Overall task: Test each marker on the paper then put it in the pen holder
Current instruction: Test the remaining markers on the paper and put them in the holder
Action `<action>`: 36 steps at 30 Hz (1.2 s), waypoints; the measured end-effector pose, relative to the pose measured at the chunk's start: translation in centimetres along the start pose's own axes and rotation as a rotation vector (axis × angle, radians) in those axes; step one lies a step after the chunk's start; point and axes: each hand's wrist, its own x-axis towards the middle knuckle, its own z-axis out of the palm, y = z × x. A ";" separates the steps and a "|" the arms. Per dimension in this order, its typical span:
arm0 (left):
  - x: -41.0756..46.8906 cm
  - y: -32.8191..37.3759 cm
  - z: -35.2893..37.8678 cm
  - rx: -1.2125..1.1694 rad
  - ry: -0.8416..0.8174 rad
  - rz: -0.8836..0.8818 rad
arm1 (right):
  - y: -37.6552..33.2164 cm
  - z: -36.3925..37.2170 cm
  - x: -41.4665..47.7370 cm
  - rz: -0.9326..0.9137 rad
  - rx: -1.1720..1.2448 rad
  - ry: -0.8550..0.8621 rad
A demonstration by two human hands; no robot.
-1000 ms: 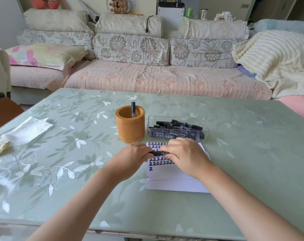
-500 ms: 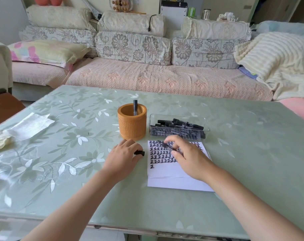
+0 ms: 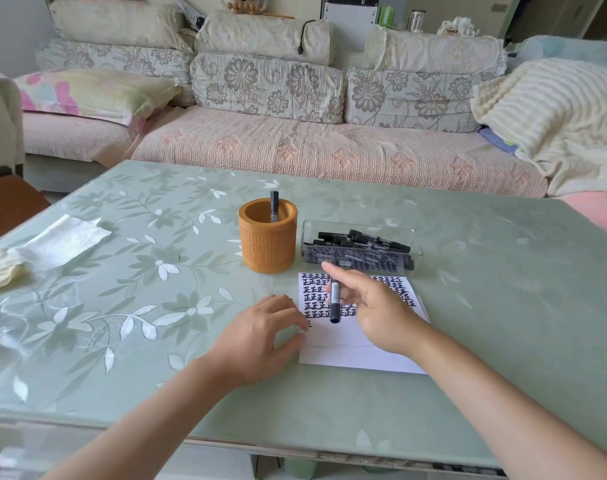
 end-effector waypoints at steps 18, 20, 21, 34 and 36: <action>-0.6 -0.5 0.2 0.024 -0.025 0.042 | 0.6 2.4 -0.3 0.223 0.297 0.188; -0.7 -0.5 0.3 0.026 -0.023 0.039 | 0.9 2.5 -0.2 0.227 0.219 0.189; -0.7 -0.5 0.3 0.025 -0.021 0.038 | 1.1 2.5 -0.1 0.219 0.208 0.189; -0.5 -0.6 0.5 0.034 -0.029 0.020 | 1.9 3.0 -0.2 0.096 0.093 0.169; -0.5 -0.6 0.4 0.034 -0.027 0.020 | 1.9 3.0 -0.2 0.092 0.081 0.153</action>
